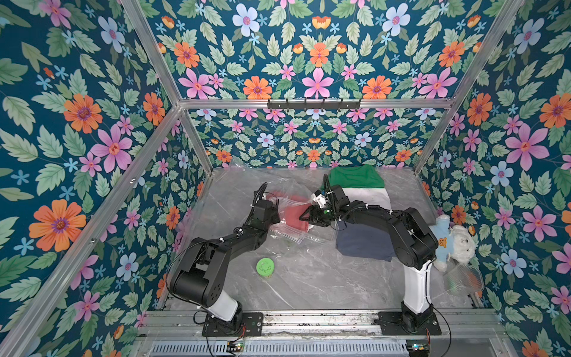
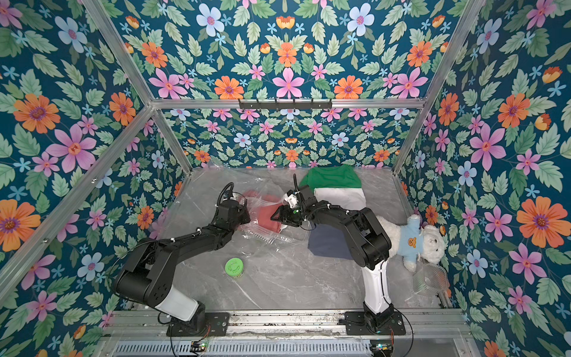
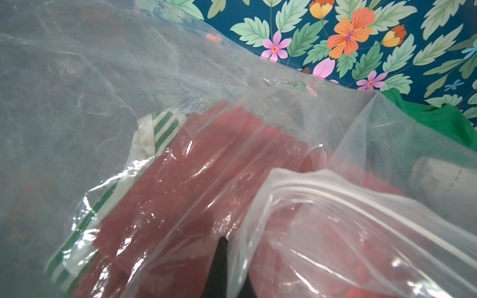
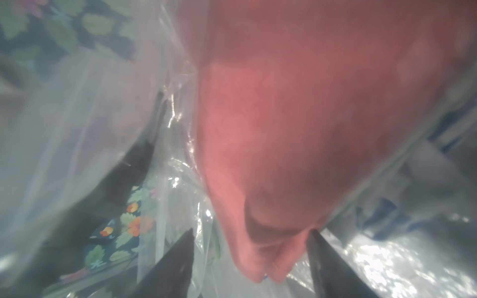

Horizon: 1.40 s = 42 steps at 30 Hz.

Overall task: Take the tank top out of the vacuum bag
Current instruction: Take out the tank top from the vacuum bag.

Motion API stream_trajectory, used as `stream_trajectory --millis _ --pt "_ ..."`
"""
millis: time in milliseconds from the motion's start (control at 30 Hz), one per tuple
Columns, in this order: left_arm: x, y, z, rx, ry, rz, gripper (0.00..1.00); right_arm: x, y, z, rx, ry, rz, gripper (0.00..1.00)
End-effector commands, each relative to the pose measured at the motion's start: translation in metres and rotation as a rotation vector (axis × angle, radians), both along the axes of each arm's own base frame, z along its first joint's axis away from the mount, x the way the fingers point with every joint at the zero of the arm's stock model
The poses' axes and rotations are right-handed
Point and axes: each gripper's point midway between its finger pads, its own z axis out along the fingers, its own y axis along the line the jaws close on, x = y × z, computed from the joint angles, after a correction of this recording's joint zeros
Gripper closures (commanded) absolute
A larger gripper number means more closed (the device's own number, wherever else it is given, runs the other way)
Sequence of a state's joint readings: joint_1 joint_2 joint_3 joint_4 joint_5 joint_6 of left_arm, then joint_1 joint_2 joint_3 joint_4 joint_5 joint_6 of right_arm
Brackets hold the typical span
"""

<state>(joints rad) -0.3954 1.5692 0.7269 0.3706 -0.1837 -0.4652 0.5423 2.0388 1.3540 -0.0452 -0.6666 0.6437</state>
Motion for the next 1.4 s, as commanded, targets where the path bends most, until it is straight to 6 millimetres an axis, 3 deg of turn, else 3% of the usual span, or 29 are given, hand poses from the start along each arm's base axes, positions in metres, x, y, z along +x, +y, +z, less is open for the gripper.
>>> stream_trajectory --millis 0,167,367,567,733,967,1367 --pt "0.002 0.001 0.001 0.001 -0.011 0.005 1.00 0.000 -0.001 -0.009 -0.036 0.017 0.007 0.30" --pt "0.001 0.000 0.000 -0.001 -0.009 0.004 1.00 0.004 0.003 -0.009 -0.027 0.012 0.016 0.32" --pt "0.002 0.000 -0.001 -0.002 -0.008 0.001 1.00 0.003 0.013 0.018 0.077 -0.038 0.058 0.48" --pt "0.001 0.000 -0.001 -0.003 -0.006 0.003 1.00 0.003 0.022 0.041 0.207 -0.074 0.077 0.48" --pt "0.000 0.001 -0.002 0.002 -0.007 0.005 1.00 0.011 0.013 0.032 0.207 -0.044 0.016 0.48" --pt "0.001 0.001 -0.003 0.001 -0.006 0.005 1.00 0.025 -0.012 0.004 0.026 -0.036 -0.090 0.36" --pt "0.001 0.001 -0.003 0.003 -0.006 0.004 1.00 0.042 -0.013 -0.004 0.011 -0.036 -0.117 0.35"
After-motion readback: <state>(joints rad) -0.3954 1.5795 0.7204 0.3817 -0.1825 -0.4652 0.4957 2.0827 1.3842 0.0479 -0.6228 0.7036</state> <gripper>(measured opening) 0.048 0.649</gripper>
